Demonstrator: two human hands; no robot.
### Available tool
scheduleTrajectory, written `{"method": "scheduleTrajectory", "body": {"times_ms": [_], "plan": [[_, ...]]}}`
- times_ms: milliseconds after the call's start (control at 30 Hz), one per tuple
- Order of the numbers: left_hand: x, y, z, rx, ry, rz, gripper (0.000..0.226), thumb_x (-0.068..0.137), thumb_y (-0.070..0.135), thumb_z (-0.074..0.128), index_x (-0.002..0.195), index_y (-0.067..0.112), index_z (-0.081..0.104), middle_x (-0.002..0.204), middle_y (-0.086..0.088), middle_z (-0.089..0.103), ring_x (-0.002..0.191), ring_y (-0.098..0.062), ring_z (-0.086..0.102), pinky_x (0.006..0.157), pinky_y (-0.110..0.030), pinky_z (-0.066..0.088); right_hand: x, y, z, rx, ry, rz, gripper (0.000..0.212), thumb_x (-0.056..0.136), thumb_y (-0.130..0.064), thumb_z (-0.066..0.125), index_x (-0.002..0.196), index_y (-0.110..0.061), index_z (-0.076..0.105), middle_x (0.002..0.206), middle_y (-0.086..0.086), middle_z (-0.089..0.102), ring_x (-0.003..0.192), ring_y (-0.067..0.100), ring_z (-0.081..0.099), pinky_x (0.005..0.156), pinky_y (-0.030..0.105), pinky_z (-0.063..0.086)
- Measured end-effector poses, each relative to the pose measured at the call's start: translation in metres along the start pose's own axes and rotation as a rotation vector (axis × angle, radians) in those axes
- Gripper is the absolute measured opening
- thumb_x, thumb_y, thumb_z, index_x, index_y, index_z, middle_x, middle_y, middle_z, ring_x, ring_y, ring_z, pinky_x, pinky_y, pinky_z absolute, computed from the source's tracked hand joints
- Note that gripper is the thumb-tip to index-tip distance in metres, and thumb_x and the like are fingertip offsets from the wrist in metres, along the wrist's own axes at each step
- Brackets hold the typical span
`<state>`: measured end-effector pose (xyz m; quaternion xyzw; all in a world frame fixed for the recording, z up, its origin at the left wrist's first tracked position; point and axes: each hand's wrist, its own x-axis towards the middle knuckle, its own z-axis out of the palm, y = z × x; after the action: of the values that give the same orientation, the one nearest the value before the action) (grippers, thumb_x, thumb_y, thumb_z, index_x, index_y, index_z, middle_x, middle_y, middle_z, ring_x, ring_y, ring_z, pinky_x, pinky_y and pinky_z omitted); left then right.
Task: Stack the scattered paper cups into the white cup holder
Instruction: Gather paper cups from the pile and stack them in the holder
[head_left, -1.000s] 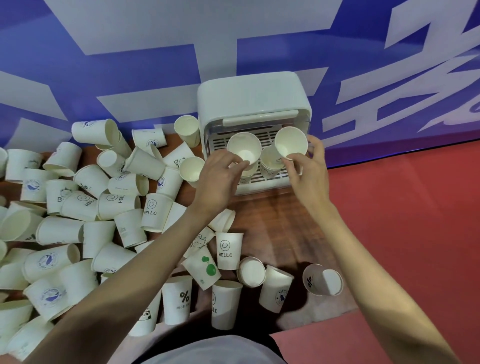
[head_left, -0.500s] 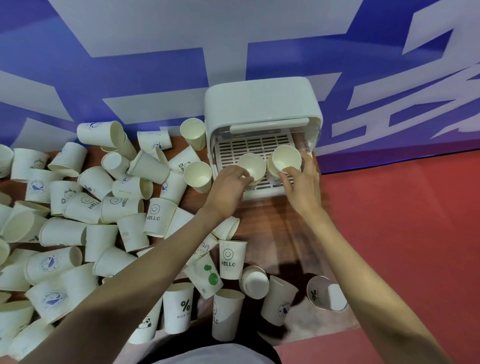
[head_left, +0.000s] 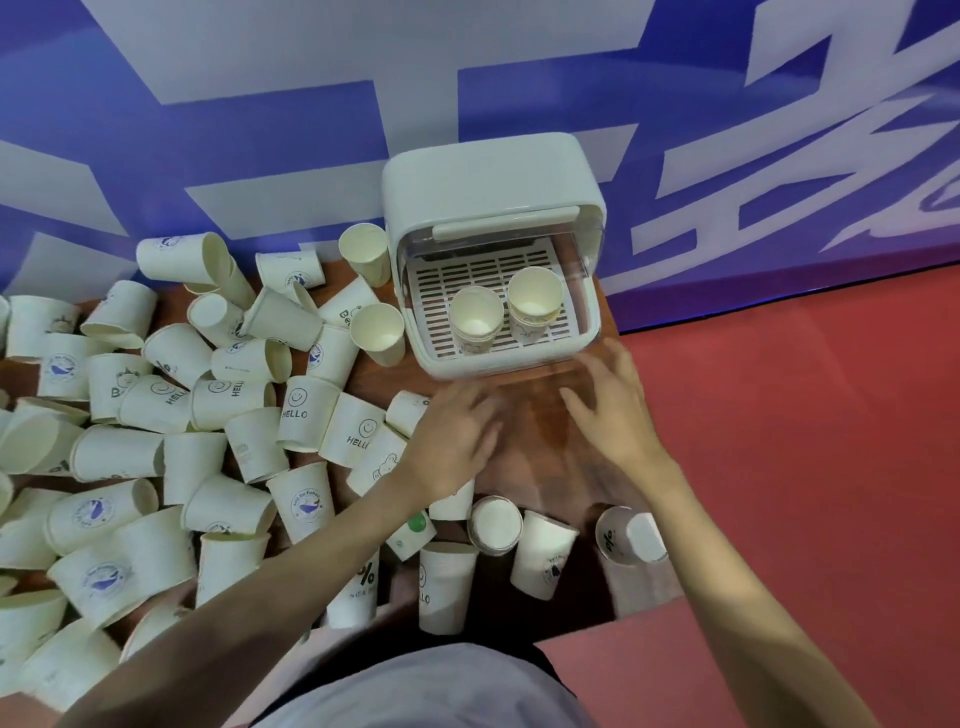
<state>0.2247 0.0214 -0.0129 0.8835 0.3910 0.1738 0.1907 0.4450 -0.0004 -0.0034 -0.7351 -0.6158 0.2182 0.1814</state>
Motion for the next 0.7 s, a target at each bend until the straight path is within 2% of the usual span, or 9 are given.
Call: {"method": "scheduleTrajectory", "body": {"times_ms": [67,200,333,433,533,700], "plan": [[-0.015,0.009,0.007,-0.024,-0.093,0.039,0.029,0.087,0.028,0.048,0.100,0.009,0.064,0.104,-0.007,0.060,0.093,-0.026,0.055,0.080,-0.039,0.048,-0.026,0.008,-0.001,-0.035,-0.034,0.056,0.050,0.089,-0.028,0.062,0.135,-0.014,0.047,0.150,0.017,0.022,0.141,0.032,0.022,0.114,0.045,0.024],[-0.038,0.027,0.021,0.009,-0.281,0.082,0.046,0.083,0.048,0.047,0.101,0.009,0.064,0.102,-0.005,0.060,0.094,-0.024,0.055,0.081,-0.039,0.047,-0.074,0.026,-0.003,-0.116,-0.117,0.179,0.058,0.084,-0.034,0.067,0.135,-0.018,0.047,0.149,0.016,0.022,0.137,0.035,0.026,0.109,0.044,0.027],[-0.056,0.036,0.031,0.119,-0.410,0.134,0.055,0.070,0.048,0.066,0.110,0.011,0.061,0.111,-0.007,0.057,0.100,-0.026,0.054,0.085,-0.040,0.047,-0.106,0.034,0.001,-0.259,-0.257,0.276,0.073,0.072,-0.044,0.075,0.136,-0.027,0.042,0.141,0.013,0.026,0.131,0.035,0.030,0.107,0.043,0.028],[-0.065,0.039,0.036,0.183,-0.418,0.145,0.055,0.069,0.041,0.071,0.115,0.014,0.058,0.111,-0.007,0.056,0.099,-0.026,0.054,0.083,-0.040,0.048,-0.120,0.036,0.008,-0.324,-0.304,0.296,0.075,0.068,-0.041,0.077,0.133,-0.029,0.042,0.133,0.012,0.029,0.126,0.034,0.033,0.106,0.043,0.030],[-0.069,0.042,0.036,0.226,-0.382,0.149,0.057,0.068,0.036,0.074,0.118,0.012,0.058,0.113,-0.010,0.058,0.100,-0.029,0.056,0.081,-0.039,0.049,-0.127,0.035,0.012,-0.332,-0.276,0.289,0.071,0.068,-0.039,0.077,0.130,-0.026,0.045,0.132,0.013,0.031,0.126,0.035,0.032,0.105,0.044,0.031],[-0.068,0.052,0.037,0.246,-0.379,0.096,0.056,0.078,0.036,0.069,0.126,0.012,0.053,0.118,-0.010,0.054,0.109,-0.029,0.051,0.089,-0.038,0.041,-0.130,0.028,0.022,-0.324,-0.208,0.131,0.067,0.075,-0.039,0.073,0.135,-0.025,0.045,0.143,0.018,0.028,0.138,0.035,0.019,0.114,0.045,0.014]]}}
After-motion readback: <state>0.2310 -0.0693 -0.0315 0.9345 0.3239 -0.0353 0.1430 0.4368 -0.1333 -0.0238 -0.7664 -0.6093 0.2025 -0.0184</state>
